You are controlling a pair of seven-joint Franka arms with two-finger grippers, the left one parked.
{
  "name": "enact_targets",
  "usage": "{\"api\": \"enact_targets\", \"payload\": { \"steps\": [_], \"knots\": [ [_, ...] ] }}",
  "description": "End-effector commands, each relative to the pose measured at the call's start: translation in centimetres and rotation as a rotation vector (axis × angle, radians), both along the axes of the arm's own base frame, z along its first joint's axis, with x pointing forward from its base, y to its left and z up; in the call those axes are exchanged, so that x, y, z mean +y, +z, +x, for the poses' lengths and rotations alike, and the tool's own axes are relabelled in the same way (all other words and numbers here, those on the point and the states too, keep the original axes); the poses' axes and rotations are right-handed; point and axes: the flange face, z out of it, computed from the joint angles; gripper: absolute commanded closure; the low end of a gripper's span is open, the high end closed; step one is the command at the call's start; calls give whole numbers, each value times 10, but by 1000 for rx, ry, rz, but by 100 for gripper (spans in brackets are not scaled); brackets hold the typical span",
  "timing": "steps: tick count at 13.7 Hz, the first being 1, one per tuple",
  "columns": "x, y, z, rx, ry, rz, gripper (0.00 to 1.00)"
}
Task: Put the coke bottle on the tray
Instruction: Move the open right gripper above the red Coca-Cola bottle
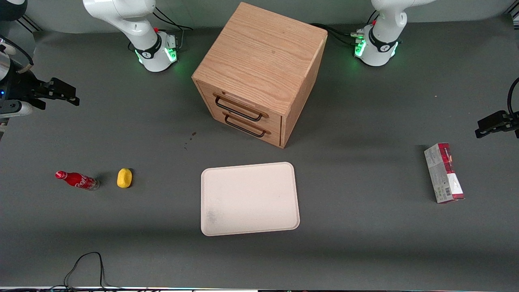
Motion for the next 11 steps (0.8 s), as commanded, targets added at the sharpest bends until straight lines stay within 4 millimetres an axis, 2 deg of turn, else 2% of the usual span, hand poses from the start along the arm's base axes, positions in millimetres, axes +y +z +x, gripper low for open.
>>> {"api": "enact_targets", "payload": {
  "steps": [1,7,8,11],
  "knots": [
    [2,3,2,10,-21,-6,0],
    [-4,0,2,32,-20,-7,0],
    [-10,0,2,32,-28,-9,0],
    [-45,1,0,30,-77,-3,0]
  ]
}}
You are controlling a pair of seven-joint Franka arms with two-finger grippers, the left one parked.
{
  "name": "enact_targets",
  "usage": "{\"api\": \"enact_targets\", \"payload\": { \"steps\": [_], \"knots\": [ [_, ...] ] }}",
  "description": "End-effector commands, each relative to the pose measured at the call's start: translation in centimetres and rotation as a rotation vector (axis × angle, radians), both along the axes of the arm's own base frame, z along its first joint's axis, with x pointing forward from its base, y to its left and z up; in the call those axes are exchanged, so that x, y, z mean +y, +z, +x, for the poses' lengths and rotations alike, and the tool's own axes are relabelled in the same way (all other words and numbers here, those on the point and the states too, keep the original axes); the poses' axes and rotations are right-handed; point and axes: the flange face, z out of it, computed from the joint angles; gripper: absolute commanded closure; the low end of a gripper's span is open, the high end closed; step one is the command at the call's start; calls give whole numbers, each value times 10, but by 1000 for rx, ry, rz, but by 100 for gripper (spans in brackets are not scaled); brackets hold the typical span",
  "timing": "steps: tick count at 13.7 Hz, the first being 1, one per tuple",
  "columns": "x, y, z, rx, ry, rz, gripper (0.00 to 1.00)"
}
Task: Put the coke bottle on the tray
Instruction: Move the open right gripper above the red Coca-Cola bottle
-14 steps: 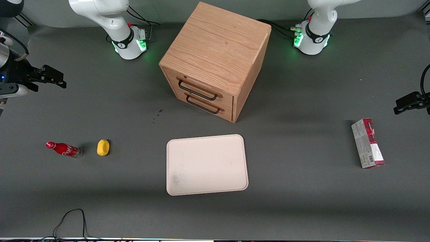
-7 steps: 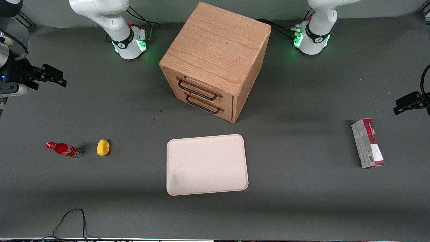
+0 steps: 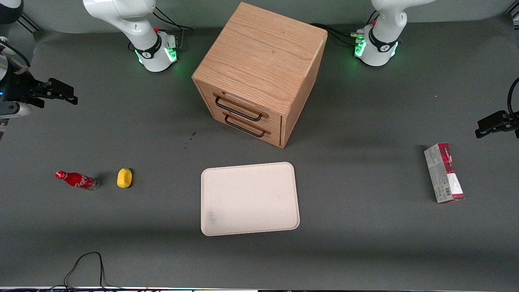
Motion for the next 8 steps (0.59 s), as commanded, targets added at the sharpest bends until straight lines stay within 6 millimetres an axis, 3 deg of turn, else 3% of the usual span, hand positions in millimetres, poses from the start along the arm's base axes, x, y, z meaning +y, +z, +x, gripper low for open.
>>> {"api": "enact_targets", "payload": {
  "steps": [1,5,8],
  "knots": [
    [-33,7,-1,-1,-20,-4,0],
    [-116,16,0,-27,24,7,0],
    [-121,15,3,-19,29,-12,0]
  ]
}}
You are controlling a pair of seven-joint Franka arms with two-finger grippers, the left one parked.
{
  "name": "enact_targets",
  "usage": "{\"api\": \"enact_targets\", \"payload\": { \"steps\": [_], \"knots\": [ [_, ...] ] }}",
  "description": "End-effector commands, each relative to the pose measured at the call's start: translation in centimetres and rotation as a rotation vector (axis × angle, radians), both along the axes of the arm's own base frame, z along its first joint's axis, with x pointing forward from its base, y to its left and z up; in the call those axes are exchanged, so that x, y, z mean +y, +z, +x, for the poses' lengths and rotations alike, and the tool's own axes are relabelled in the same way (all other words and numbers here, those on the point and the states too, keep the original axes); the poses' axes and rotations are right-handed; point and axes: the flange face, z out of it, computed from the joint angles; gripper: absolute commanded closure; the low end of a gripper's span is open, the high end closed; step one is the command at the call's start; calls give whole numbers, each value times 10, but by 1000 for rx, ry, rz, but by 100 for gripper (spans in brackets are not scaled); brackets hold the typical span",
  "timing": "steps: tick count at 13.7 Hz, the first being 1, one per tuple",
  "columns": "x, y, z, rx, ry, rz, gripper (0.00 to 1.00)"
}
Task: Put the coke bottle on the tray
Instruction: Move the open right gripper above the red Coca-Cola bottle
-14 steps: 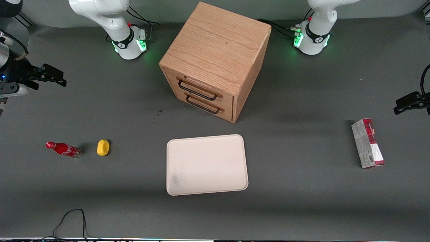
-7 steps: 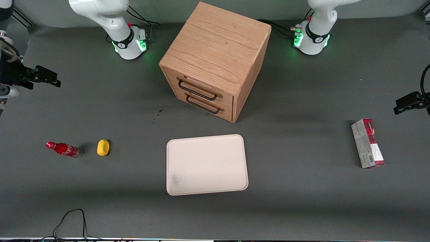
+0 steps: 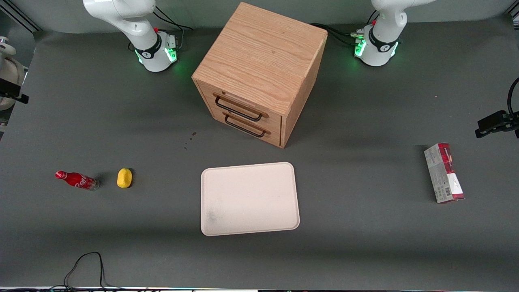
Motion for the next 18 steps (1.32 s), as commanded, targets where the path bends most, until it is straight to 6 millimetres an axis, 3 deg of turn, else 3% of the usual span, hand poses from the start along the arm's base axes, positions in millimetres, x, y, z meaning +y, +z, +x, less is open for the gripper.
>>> {"api": "enact_targets", "payload": {
  "steps": [1,3,4,5,8,12,18],
  "knots": [
    [0,2,12,29,65,-69,0],
    [-9,-1,24,41,106,-97,0],
    [-27,-2,33,39,84,-109,0],
    [-32,-4,43,41,99,-116,0],
    [-28,-13,58,42,95,-101,0],
    [-24,-71,92,57,96,-41,0],
    [-38,-163,112,-8,87,-61,0]
  ]
}}
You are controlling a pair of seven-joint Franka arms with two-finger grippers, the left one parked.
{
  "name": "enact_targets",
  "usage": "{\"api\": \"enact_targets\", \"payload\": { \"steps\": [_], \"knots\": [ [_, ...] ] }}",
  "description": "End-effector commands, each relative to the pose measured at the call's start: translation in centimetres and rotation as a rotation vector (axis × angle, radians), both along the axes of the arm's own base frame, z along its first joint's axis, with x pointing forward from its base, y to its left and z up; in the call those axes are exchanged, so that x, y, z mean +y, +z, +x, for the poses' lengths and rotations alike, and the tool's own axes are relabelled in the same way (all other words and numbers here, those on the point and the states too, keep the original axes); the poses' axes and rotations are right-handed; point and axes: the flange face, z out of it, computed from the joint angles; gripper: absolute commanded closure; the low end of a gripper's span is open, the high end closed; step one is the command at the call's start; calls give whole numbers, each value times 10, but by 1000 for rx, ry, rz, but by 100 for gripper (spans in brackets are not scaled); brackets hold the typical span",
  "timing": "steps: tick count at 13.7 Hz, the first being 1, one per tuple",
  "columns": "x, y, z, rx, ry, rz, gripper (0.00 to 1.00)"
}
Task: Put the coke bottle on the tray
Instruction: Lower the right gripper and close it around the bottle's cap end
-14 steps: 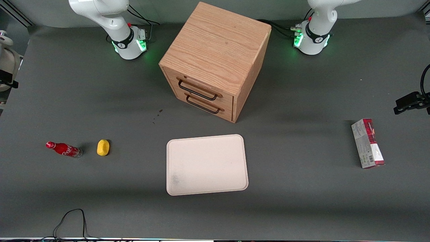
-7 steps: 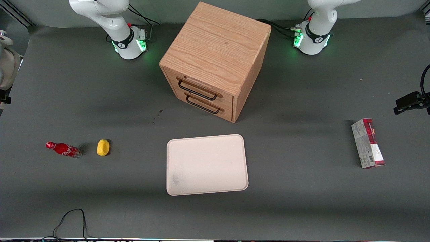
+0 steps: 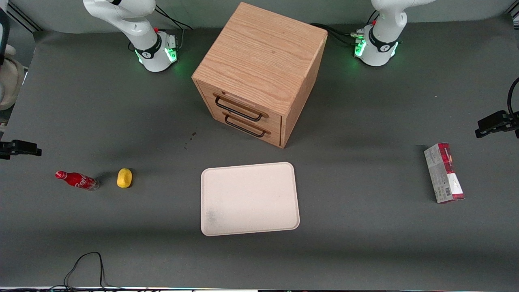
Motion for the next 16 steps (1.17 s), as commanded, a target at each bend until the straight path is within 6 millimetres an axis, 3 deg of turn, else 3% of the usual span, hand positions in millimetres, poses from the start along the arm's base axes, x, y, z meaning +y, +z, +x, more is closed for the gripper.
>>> {"api": "enact_targets", "payload": {
  "steps": [1,3,5,9,16],
  "knots": [
    [-4,-33,10,-34,20,-2,0],
    [-6,-64,21,-55,13,0,0],
    [-8,-91,16,-87,-8,31,1],
    [-9,-127,5,-101,-12,20,1],
    [-9,-139,3,-105,-5,14,6]
  ]
}}
